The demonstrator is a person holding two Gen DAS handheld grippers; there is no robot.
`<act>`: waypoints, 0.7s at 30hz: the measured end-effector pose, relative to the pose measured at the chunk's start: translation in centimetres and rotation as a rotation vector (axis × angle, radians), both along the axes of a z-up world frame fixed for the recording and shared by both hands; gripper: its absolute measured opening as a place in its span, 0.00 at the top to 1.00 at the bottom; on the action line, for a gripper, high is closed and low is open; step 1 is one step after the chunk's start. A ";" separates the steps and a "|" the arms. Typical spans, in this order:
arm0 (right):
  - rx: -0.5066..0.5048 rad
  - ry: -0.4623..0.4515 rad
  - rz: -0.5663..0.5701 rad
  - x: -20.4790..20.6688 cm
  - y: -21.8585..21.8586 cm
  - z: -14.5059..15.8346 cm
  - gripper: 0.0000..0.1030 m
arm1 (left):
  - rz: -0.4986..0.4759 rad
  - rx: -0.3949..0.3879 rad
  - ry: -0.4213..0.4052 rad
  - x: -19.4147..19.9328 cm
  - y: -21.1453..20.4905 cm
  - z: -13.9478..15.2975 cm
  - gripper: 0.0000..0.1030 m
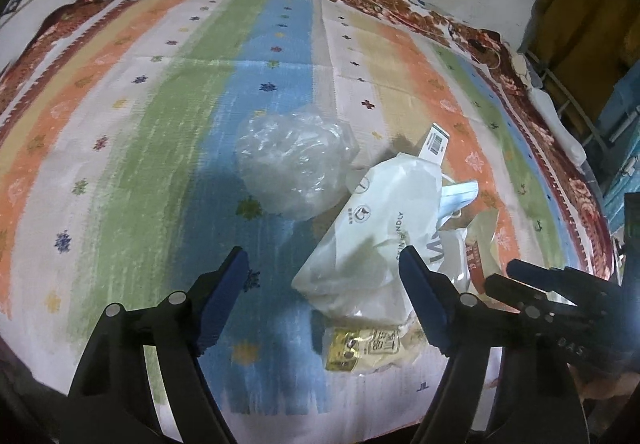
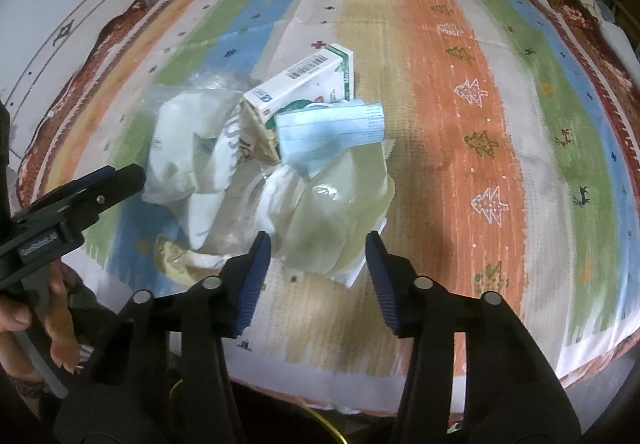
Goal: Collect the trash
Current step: 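Grasp the white printed plastic bag with left tool while right tool grasps pale yellow plastic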
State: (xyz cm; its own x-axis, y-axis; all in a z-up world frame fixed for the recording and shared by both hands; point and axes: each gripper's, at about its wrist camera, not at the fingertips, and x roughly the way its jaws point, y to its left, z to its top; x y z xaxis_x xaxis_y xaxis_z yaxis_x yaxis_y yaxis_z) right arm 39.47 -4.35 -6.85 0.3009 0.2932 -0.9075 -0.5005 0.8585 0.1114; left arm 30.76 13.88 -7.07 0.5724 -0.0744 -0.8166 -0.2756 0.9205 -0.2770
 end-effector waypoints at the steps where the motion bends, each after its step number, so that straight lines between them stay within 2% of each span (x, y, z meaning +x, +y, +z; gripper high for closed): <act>1: -0.004 0.004 -0.002 0.2 0.0 -0.2 0.63 | -0.013 -0.002 0.000 0.3 -0.1 -0.2 0.26; 3: -0.007 0.006 0.002 0.4 0.1 -0.4 0.65 | -0.034 -0.003 -0.004 0.7 -0.3 -0.4 0.26; 7: -0.011 0.001 0.014 0.4 0.3 -0.5 0.80 | -0.092 -0.012 -0.002 1.8 -1.0 -1.2 0.32; 9: -0.019 -0.008 0.031 0.1 0.4 -0.5 0.82 | -0.106 -0.007 0.009 2.1 -1.3 -1.6 0.44; 11: -0.026 -0.018 0.044 -0.1 0.5 -0.4 0.86 | -0.116 -0.004 0.013 2.3 -1.5 -1.9 0.50; 12: -0.027 -0.022 0.048 -0.1 0.5 -0.4 0.87 | -0.116 0.004 0.013 2.3 -1.6 -2.0 0.58; 16: -0.036 -0.044 0.067 -0.5 0.5 -0.1 0.90 | -0.130 0.003 0.044 2.4 -1.9 -1.7 0.77; 17: -0.038 -0.047 0.071 -0.6 0.6 0.0 0.91 | -0.133 0.005 0.045 2.3 -1.9 -1.4 0.94; 21: -0.040 -0.059 0.090 -1.1 0.9 0.5 0.92 | -0.140 0.009 0.040 2.3 -2.3 -0.1 0.96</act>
State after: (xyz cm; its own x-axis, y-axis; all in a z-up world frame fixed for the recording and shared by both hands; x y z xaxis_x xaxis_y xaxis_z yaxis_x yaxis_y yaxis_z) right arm 38.38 -3.41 -6.32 0.3285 0.2856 -0.9003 -0.5807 0.8128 0.0459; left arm 33.02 11.57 -7.18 0.5238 -0.1437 -0.8396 -0.1545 0.9533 -0.2596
